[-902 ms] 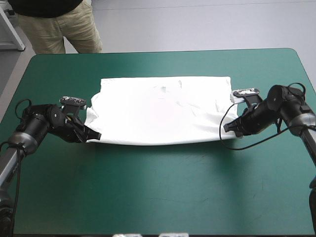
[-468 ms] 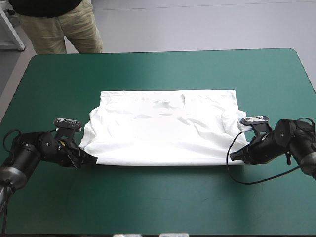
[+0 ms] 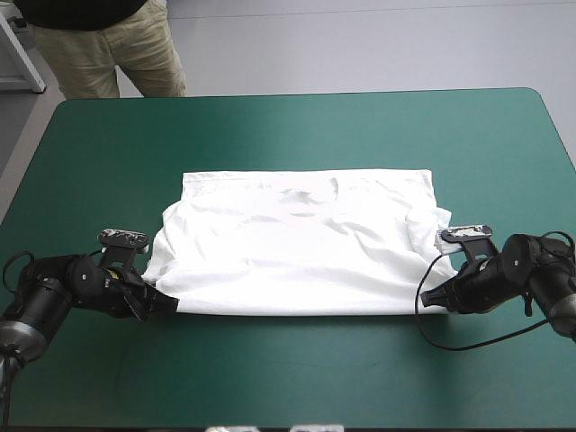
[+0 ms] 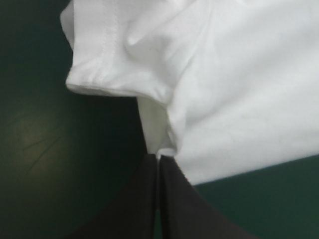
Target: Fold the cloth
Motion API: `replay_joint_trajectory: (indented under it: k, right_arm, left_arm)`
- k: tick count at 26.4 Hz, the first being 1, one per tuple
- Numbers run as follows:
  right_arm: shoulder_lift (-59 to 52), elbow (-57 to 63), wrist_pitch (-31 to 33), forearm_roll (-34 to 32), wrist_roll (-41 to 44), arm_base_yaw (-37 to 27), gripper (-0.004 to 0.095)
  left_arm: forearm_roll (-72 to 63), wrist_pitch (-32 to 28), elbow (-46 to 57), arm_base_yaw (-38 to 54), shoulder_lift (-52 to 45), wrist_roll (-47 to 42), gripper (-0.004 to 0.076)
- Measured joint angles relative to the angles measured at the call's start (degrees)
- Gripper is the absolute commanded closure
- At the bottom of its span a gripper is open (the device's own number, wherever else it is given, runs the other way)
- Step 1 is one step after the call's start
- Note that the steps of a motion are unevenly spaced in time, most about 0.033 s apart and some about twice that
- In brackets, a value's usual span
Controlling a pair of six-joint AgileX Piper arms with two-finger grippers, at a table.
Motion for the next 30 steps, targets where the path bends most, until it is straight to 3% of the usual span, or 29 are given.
replay_joint_trajectory:
  k: [2,5,7,9,14,21,25,30]
  right_arm:
    - [-0.1,0.1,-0.2,0.0,0.0,0.0,0.0676]
    - [-0.6,0.1,-0.8,0.0,0.0,0.0,0.0535]
    - [-1.4,0.1,-1.0,0.0,0.0,0.0,0.0487]
    - [-2.5,0.1,-1.5,0.0,0.0,0.0,0.0483]
    - [-7.3,-3.1,-1.4,-0.2,0.3,0.0,0.0484]
    - [-12.3,-12.8,-0.1,-0.2,0.9,0.0,0.0484]
    - [-12.6,-17.8,1.3,-0.2,1.0,0.0,0.0485]
    - [-12.6,-18.5,1.6,-0.2,1.0,0.0,0.0486]
  left_arm:
    - [0.0,0.2,0.0,0.0,0.0,0.1,0.0649]
    - [0.0,0.7,0.0,0.0,0.0,0.6,0.0456]
    - [-0.4,1.0,0.0,0.0,0.0,1.1,0.0304]
    - [-1.6,1.1,0.0,0.0,0.0,1.3,0.0220]
    - [-3.9,-0.2,-1.8,0.0,-1.2,0.1,0.0208]
    - [0.8,-2.1,-13.4,0.0,-0.1,-7.4,0.0208]
    - [8.3,-0.9,-19.8,0.6,5.5,-13.1,0.0215]
    - [4.2,-1.5,-20.8,5.6,16.3,-11.9,0.0245]
